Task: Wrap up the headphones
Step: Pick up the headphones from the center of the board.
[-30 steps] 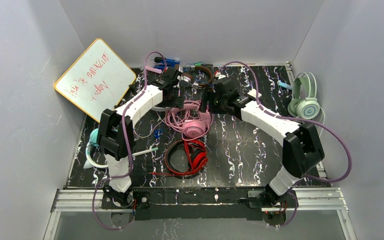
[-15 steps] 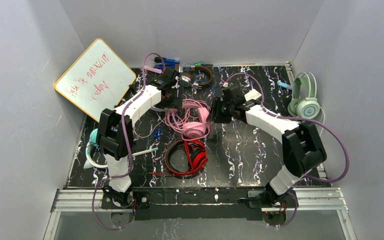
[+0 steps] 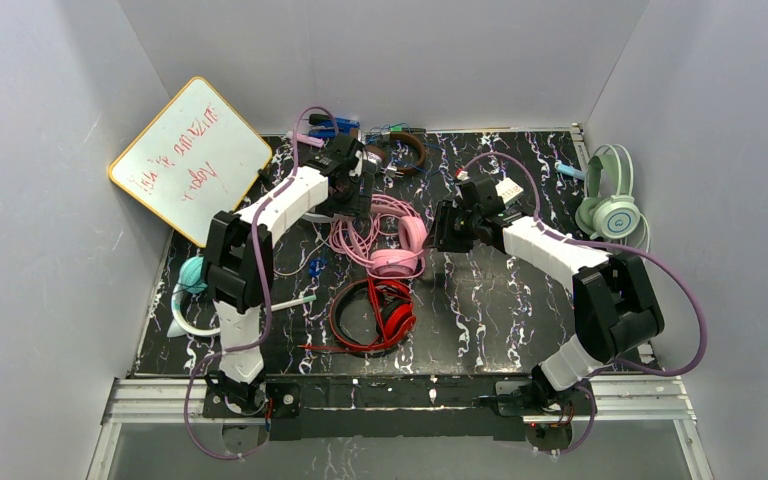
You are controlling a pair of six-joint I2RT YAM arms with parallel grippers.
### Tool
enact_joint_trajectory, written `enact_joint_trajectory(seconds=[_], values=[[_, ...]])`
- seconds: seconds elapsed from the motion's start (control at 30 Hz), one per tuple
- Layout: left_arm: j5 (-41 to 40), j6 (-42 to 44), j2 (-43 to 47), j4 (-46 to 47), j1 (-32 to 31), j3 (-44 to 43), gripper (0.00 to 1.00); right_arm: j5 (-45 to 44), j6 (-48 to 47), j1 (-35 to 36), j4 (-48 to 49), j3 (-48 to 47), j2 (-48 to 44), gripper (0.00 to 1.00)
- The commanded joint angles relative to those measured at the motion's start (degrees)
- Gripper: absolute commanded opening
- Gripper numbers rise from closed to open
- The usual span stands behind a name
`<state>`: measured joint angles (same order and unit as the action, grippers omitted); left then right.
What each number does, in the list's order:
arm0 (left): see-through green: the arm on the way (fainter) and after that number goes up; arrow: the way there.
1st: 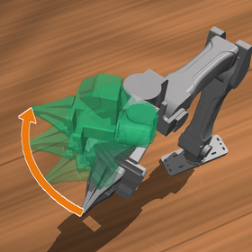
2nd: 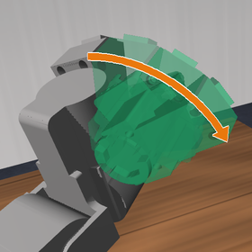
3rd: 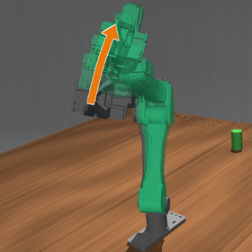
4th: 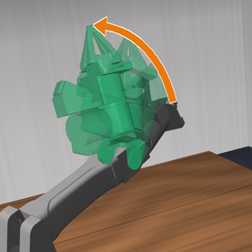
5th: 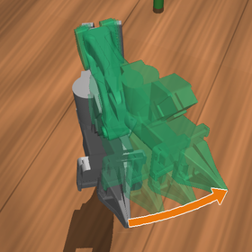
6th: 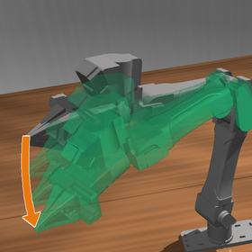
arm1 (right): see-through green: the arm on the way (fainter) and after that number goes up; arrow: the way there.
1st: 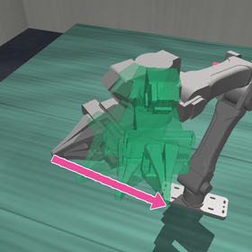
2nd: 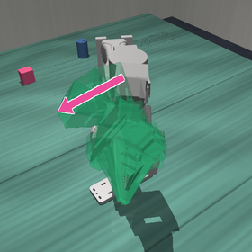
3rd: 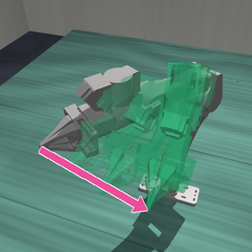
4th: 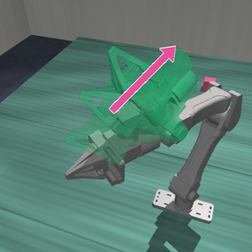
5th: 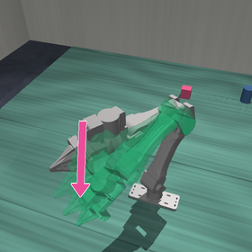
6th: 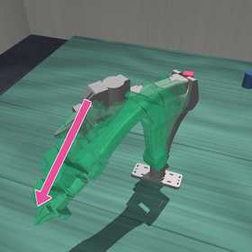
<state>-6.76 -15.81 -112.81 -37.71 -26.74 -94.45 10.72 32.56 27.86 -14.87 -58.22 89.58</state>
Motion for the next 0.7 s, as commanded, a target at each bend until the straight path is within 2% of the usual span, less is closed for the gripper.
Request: enact_joint_trajectory(seconds=[0.0, 0.17, 0.43, 0.5, 0.53, 0.57, 0.6, 0.67], values=[[1.0, 2.2, -1.6, -2.8, 0.2, -4.1, 0.69, 1.1, -1.4, -0.2, 0.4, 0.8, -1.1, 0.51], [-1.2, 2.3, -2.6, -3.9, 0.2, -4.3, 0.62, 1.4, -1.4, -0.3, 0.7, 0.8, -1.5, 0.51], [-0.7, 3.3, -3.2, -3.9, 0.2, -4.0, 0.56, 1.7, -1.3, -0.4, 0.7, 0.6, -1.6, 0.51], [-0.3, 3.6, -4.0, -4.0, 0.2, -4.3, 0.52, 1.7, -1.3, -0.4, 0.7, 0.5, -1.8, 0.51], [-0.3, 3.8, -4.5, -4.1, 0.2, -4.7, 0.48, 1.7, -1.3, -0.4, 0.7, 0.4, -1.8, 0.51], [0.2, 4.2, -5.2, -4.5, 0.2, -5.1, 0.4, 1.7, -1.2, -0.4, 0.7, 0.4, -1.9, 0.51], [0.6, 4.5, -5.8, -4.7, 0.2, -5.6, 0.29, 1.7, -1.2, -0.4, 0.7, 0.4, -1.9, 0.51], [0.1, 4.9, -6.6, -5.9, 0.2, -7.0, 0.0, 1.6, -1.3, -0.5, 0.5, 0.3, -2.1, 0.51]])
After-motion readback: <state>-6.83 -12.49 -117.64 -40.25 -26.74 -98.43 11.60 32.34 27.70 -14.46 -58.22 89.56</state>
